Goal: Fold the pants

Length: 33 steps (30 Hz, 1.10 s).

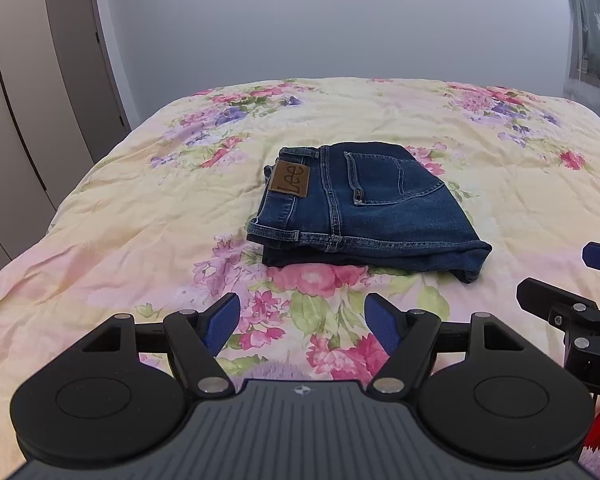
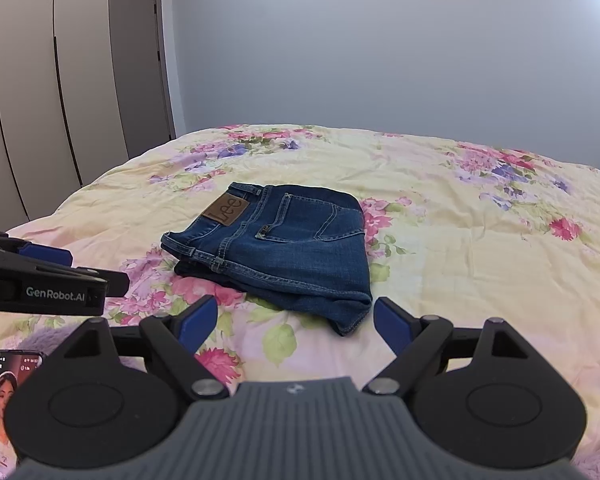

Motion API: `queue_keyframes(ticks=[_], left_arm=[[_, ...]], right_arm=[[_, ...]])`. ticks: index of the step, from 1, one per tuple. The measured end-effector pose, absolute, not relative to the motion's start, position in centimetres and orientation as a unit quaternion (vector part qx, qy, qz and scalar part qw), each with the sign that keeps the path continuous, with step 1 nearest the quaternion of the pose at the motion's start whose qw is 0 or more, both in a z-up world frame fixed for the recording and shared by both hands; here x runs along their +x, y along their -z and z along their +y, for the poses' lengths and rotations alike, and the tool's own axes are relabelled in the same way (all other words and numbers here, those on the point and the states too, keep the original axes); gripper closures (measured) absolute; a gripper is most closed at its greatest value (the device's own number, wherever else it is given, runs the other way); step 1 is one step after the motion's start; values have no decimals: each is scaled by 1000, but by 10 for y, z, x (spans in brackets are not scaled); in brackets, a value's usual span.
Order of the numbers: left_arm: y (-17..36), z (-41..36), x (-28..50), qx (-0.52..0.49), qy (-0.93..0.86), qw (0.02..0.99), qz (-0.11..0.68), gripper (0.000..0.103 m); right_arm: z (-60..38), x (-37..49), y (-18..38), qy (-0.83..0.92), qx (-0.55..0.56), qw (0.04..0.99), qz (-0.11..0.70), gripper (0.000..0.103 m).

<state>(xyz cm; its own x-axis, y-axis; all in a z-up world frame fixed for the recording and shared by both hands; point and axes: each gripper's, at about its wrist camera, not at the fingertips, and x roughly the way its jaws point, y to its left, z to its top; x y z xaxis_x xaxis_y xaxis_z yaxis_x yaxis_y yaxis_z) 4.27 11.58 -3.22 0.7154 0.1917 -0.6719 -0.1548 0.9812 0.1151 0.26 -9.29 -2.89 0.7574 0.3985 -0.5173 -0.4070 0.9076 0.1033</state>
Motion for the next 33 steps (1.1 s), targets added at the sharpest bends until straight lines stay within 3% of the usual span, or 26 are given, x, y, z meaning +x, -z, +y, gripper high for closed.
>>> queue_keyframes(ticks=[33], left_arm=[[34,111,40,30,-93,924,369,19]], right_arm=[[-96,0,27,-216,-7,938,272,22]])
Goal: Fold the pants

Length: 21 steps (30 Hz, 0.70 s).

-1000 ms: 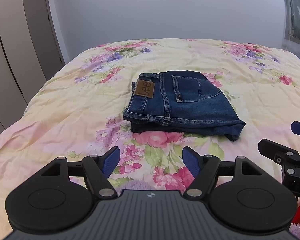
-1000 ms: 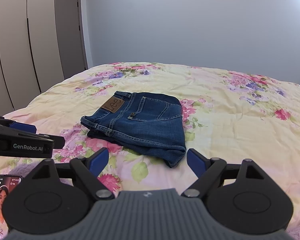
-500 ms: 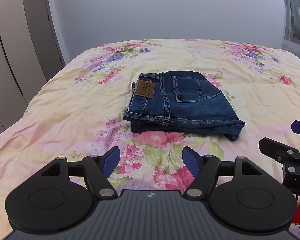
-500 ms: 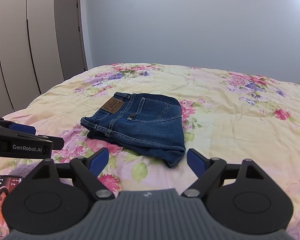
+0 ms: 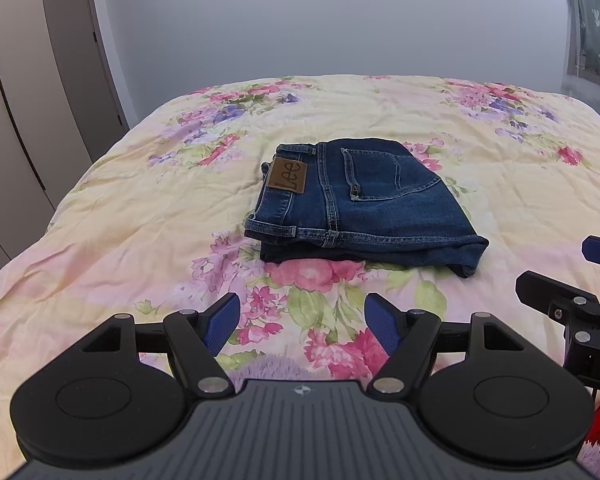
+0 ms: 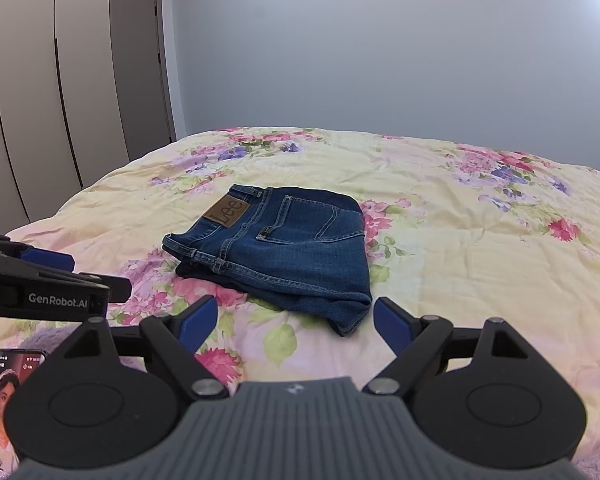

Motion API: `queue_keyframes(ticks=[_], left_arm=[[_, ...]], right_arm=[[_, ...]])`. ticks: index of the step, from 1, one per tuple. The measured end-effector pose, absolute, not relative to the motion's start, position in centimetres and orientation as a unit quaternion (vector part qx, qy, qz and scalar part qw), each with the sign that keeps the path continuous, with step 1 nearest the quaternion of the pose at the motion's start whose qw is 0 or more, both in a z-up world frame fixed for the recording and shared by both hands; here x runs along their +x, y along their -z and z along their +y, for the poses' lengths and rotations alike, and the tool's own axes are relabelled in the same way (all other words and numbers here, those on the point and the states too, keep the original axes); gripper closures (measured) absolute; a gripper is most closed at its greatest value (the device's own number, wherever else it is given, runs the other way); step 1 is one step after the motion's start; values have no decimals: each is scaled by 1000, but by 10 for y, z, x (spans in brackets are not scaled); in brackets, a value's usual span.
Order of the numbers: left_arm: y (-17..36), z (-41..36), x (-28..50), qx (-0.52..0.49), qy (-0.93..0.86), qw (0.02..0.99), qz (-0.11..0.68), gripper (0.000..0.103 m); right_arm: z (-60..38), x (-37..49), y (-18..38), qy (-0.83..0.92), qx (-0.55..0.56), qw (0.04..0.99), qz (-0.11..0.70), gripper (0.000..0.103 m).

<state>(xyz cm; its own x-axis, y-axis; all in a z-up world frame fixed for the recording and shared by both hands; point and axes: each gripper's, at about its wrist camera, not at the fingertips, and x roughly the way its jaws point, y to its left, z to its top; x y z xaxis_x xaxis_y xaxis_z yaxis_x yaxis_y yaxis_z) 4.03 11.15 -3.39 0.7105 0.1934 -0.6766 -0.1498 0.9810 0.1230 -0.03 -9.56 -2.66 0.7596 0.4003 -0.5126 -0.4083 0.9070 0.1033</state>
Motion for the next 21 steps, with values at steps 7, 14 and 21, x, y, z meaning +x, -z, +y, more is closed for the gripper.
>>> queue_keyframes(ticks=[7,14,21], left_arm=[[34,109,40,38,-98,924,367,20],[33,111,40,39,-99,925,366,20],[31,112,39,39,-95,925,365,20]], right_arm=[[-96,-2,24,-215,-7,939,269,22],[-95,-2,24,-216,-8,938,270,22],[-94,-2,25,-215,-8,938,270,22]])
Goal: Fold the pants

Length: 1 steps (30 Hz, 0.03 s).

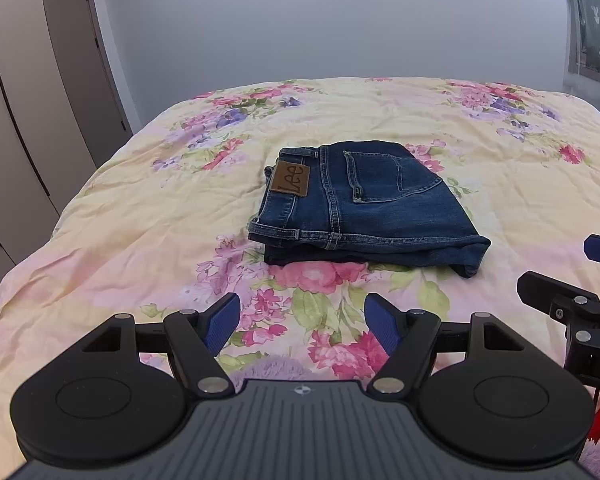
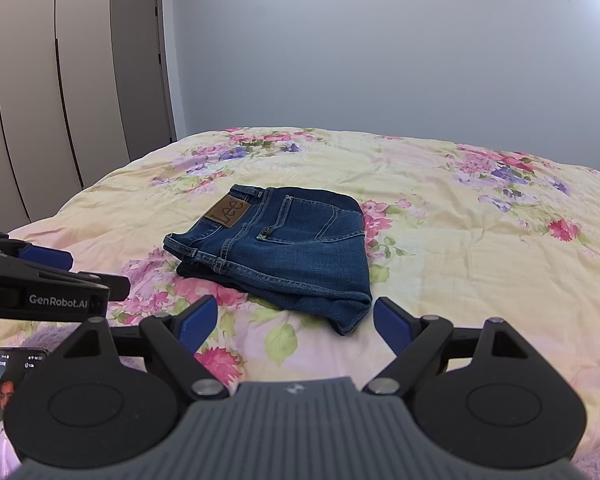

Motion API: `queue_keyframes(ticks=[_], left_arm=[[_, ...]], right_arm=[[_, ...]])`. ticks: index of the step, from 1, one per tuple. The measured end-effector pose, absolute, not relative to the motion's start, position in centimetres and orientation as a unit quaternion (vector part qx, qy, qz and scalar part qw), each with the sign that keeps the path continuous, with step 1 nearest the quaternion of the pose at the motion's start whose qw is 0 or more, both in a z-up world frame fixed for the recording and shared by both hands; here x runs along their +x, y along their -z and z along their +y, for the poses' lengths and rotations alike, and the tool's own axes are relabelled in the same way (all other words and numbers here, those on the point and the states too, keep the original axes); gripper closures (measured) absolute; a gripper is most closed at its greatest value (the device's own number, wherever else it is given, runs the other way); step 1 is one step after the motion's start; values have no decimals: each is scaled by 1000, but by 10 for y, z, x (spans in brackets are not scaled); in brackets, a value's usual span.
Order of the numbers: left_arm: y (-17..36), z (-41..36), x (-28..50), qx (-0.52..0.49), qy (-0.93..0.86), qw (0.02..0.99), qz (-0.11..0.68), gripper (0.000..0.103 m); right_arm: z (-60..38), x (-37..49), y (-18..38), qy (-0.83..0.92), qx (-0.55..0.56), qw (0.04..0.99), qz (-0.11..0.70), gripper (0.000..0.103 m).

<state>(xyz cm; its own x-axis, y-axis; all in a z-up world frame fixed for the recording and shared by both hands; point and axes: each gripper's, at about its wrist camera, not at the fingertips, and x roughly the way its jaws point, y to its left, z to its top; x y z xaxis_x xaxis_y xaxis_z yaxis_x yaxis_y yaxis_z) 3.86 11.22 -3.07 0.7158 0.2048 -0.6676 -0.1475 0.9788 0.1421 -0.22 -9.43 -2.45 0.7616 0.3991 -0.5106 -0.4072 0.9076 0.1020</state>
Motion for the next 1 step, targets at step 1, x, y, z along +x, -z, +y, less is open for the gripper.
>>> queue_keyframes(ticks=[1], left_arm=[[31,112,38,40,-95,926,364,20]], right_arm=[[-94,-2,24,-215,-7,938,270,22]])
